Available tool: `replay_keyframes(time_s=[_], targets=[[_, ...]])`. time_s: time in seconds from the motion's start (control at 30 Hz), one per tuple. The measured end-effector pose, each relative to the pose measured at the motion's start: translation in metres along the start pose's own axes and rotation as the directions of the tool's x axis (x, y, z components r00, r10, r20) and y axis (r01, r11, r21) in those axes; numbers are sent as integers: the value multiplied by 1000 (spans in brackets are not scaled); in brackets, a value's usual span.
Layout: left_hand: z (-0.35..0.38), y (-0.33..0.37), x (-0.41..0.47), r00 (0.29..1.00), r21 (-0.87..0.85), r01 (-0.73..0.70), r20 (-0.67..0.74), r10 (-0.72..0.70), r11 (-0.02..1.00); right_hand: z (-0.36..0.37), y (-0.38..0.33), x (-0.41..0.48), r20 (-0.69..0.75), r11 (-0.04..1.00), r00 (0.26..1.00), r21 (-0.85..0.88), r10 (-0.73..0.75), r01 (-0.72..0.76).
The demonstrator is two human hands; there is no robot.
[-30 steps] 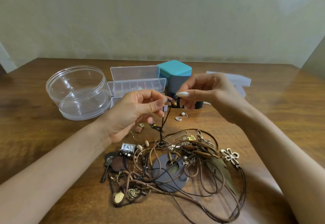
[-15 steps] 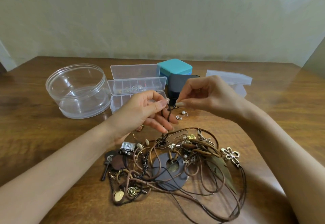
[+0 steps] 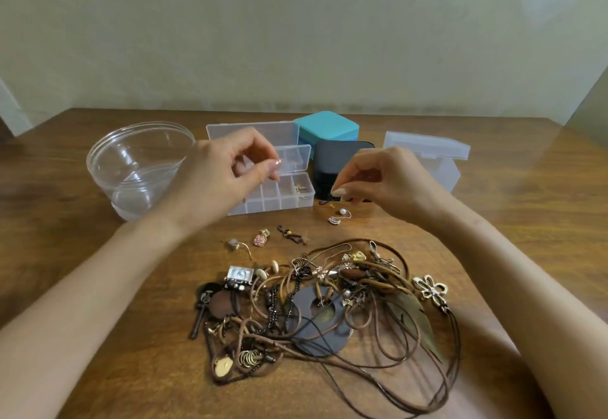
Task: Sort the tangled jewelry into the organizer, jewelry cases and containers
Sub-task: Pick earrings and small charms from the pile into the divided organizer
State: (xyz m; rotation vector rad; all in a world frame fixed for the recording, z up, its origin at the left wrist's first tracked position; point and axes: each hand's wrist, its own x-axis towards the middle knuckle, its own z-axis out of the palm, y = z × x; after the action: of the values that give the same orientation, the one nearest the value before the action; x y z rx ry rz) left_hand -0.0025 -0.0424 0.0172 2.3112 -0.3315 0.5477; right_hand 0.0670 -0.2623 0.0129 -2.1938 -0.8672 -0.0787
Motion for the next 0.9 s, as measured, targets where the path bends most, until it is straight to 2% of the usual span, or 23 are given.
replay_keyframes(time_s=[0.07,0.1,0.23,0.4,0.77,0.83,0.9], targets=[[10,-11,-2,997,255,-63,54,51,965,2,1,-1,23,999,1000,37,8,-9],[16,-14,-4,993,301,-77,105,48,951,3,1,0,31,999,999,51,11,-13],[45,-10,-14,965,325,-174,246,94,930,7,5,1,34,999,999,39,26,-28],[54,-12,-14,973,349,-131,224,53,928,9,5,2,54,997,998,62,36,-39],[49,-12,-11,957,255,-76,291,-1,964,11,4,1,63,989,996,123,70,-77],[46,-10,-10,960,148,26,271,-66,989,11,4,2,75,980,994,176,85,-97],[39,-3,-7,946,-117,229,259,-193,966,9,3,1,95,954,989,267,112,-134]])
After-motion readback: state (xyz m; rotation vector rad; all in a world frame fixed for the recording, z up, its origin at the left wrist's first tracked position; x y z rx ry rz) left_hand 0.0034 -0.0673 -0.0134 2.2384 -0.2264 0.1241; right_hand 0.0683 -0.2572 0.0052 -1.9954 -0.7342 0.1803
